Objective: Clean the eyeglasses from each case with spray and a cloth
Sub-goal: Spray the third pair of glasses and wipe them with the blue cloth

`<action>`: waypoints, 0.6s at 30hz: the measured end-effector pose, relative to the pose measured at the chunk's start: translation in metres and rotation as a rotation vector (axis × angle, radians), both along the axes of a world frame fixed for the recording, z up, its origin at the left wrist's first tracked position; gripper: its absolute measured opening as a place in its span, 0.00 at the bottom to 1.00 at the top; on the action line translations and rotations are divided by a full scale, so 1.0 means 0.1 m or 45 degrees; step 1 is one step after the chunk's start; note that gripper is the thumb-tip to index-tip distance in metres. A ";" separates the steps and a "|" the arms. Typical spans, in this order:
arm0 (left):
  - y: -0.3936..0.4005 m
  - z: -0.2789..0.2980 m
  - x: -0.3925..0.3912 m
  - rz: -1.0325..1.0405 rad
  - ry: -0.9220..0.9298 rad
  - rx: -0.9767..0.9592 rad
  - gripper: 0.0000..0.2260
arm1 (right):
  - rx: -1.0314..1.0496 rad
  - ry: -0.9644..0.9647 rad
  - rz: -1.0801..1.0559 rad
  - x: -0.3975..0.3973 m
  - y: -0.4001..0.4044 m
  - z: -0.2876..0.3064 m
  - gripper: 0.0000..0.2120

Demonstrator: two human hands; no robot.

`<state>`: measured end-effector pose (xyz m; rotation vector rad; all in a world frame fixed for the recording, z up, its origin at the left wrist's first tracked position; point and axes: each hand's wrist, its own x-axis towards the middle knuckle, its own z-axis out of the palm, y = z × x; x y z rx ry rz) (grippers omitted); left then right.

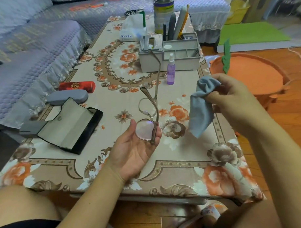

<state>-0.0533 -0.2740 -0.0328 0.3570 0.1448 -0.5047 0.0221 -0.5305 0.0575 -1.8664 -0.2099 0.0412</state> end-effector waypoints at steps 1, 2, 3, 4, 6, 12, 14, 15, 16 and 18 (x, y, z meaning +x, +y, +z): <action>0.02 0.01 0.01 0.002 -0.009 0.019 0.33 | -0.261 -0.039 -0.037 0.02 -0.03 -0.03 0.17; 0.03 0.01 0.01 0.001 -0.019 0.038 0.35 | -0.516 -0.053 -0.054 0.04 -0.07 -0.04 0.21; 0.05 0.01 0.02 0.001 -0.025 0.053 0.36 | -0.673 -0.020 -0.043 0.05 -0.10 -0.05 0.26; 0.07 0.01 0.02 0.002 -0.025 0.063 0.38 | -0.727 0.036 0.003 0.05 -0.13 -0.05 0.28; 0.10 -0.01 0.01 0.005 -0.028 0.079 0.40 | -0.750 0.078 0.102 0.04 -0.16 -0.03 0.22; 0.16 0.01 0.02 -0.012 -0.059 0.040 0.30 | -0.827 -0.412 0.094 -0.07 -0.10 0.07 0.09; 0.19 0.04 0.04 -0.020 -0.081 0.025 0.28 | -0.789 -0.530 0.038 -0.08 -0.09 0.11 0.10; 0.20 0.05 0.05 -0.014 -0.086 0.030 0.29 | -0.817 -0.563 -0.008 -0.08 -0.10 0.13 0.10; 0.21 0.06 0.05 -0.005 -0.086 0.039 0.29 | -0.870 -0.585 -0.045 -0.06 -0.13 0.13 0.11; 0.23 0.08 0.05 0.006 -0.080 0.052 0.31 | -0.989 -0.603 -0.077 -0.05 -0.17 0.14 0.16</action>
